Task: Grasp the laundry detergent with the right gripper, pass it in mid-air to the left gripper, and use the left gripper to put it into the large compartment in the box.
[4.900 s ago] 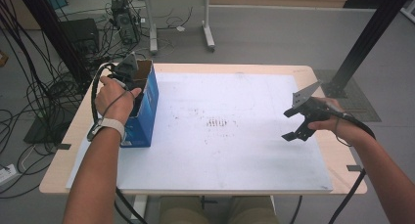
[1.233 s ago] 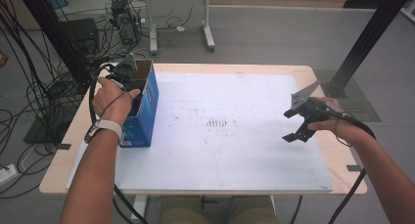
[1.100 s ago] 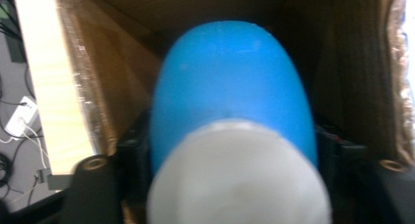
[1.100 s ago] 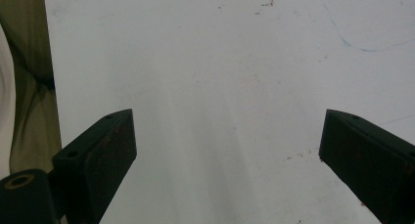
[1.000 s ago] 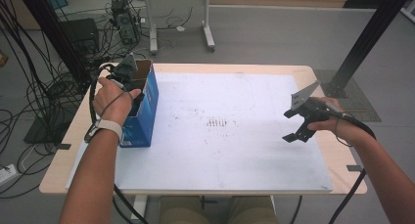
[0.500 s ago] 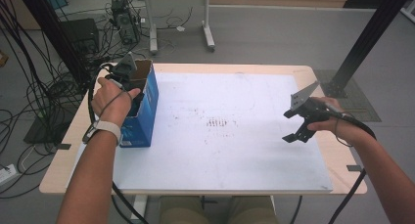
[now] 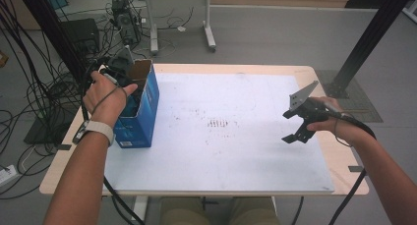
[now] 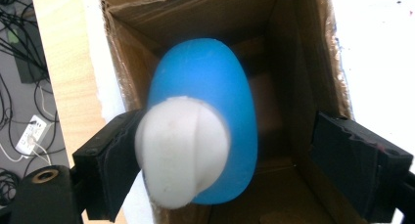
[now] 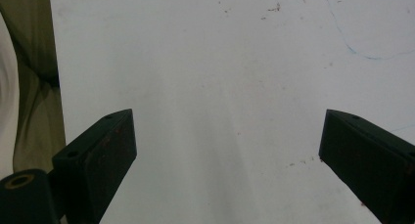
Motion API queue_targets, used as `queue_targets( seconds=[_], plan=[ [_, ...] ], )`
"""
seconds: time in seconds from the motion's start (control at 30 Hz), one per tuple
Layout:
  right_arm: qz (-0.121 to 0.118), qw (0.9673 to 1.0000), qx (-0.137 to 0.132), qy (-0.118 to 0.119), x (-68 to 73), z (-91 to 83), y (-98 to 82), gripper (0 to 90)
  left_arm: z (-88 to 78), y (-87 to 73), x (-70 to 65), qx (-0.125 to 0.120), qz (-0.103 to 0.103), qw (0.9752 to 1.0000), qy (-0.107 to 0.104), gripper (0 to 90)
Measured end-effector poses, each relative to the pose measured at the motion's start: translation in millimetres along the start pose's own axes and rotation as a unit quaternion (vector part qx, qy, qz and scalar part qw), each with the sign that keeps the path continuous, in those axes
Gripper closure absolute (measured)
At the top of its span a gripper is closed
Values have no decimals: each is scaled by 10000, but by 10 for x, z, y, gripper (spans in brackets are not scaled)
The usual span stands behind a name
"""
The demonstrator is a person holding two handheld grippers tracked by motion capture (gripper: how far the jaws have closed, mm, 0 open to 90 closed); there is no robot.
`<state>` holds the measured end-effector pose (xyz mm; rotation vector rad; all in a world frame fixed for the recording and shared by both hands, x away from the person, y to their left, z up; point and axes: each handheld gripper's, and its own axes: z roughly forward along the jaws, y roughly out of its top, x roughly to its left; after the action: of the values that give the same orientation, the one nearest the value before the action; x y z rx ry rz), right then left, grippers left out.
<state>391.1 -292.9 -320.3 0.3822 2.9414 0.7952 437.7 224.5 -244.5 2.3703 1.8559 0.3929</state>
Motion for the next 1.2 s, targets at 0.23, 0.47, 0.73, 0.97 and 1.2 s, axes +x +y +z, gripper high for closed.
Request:
queue_targets(
  seconds=[0.23, 0.47, 0.73, 0.97, 1.2],
  plan=[
    [-10, 10000, 21, -20, 12, -24, 12, 71, -93, -21, 10, -107, 34, 9999, -69, 134],
    [-3, 10000, 53, -34, 18, -51, 25, 71, -279, -11, -17, -304, 123, 9994, -116, 118],
    [21, 10000, 62, -71, 9, -81, 24, 71, -516, 15, -128, -538, 517, 9968, -273, 105],
    [36, 9999, 72, -72, 8, -105, 30, 71, -700, 72, -351, -733, 984, 9914, -460, 101],
    [46, 9999, 98, -76, 8, -128, 37, 71, -812, 165, -581, -800, 1597, 9822, -576, 95]
  ],
)
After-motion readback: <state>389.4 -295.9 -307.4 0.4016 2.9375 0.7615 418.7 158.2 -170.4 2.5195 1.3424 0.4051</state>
